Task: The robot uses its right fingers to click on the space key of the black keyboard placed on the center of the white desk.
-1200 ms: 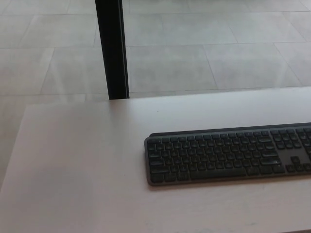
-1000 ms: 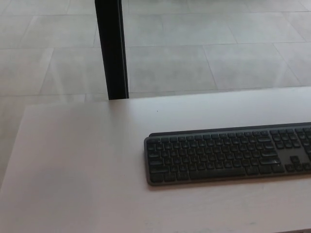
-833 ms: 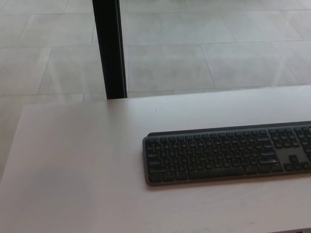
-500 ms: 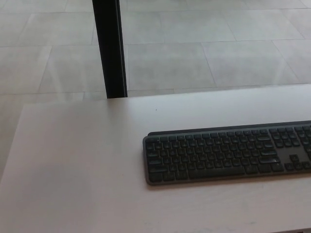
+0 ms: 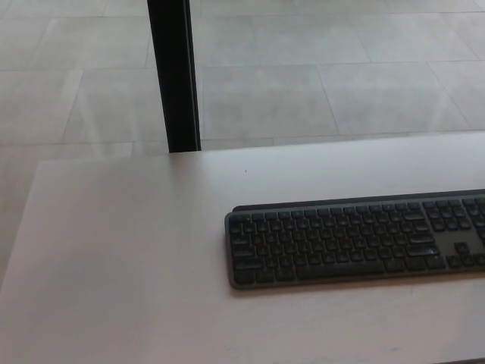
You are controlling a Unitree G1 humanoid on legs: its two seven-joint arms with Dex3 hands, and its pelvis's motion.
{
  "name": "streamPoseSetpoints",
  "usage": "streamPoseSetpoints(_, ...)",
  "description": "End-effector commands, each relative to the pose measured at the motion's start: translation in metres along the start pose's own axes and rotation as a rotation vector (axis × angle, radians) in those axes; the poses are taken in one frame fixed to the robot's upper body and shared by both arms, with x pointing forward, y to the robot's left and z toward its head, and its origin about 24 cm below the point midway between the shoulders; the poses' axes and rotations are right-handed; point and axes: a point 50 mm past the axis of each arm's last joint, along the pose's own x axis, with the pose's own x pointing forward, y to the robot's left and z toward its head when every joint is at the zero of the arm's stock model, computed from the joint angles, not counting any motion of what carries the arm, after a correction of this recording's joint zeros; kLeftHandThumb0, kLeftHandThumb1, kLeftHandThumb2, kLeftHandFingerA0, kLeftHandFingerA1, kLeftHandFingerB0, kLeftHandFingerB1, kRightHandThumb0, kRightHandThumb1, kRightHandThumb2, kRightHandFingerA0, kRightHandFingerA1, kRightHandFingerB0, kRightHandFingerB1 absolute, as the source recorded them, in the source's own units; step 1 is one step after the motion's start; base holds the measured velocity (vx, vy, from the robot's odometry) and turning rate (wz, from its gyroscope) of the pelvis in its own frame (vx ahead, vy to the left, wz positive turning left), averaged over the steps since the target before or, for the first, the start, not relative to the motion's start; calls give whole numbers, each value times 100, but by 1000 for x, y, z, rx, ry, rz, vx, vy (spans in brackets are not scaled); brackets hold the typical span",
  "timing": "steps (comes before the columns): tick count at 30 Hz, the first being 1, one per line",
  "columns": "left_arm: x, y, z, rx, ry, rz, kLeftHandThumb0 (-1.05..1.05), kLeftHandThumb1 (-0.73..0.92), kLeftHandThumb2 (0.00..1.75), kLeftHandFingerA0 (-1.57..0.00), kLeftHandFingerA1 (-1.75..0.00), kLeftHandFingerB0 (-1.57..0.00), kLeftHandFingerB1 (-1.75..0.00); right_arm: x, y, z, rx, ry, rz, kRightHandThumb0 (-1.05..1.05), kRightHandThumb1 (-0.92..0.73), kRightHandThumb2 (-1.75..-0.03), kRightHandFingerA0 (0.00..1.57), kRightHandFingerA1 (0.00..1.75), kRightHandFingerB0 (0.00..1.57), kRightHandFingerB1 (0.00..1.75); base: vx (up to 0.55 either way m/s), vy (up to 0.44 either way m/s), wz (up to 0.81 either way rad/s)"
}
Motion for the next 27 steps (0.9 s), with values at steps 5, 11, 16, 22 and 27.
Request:
streamPoseSetpoints(5,1,10,12,-20,-55,51,-47,52,56,-84,-82,-76,-58,-77,76,-61,-489,50,520,-32,-56,-57,96,77,65,44,0,0,0)
streamPoseSetpoints(11,2,12,13,-12,-50,58,-46,53,56,-87,-86,-74,-59,-101,81,-82,-704,24,698,-33,-57,-57,102,83,66,44,0,0,0)
streamPoseSetpoints(16,1,12,13,-20,-56,55,-47,53,56,-85,-87,-77,-60,-107,83,-88,-859,-57,765,-38,-57,-57,97,104,70,43,0,0,0)
streamPoseSetpoints(22,2,11,14,-25,-54,54,-46,54,56,-84,-85,-75,-59,-119,92,-97,-992,-106,844,-35,-55,-57,99,95,72,43,0,0,0)
streamPoseSetpoints(27,2,10,16,-10,-57,58,-44,54,56,-85,-79,-75,-58,-132,103,-107,-1122,-195,957,-39,-59,-58,93,95,70,41,0,0,0)
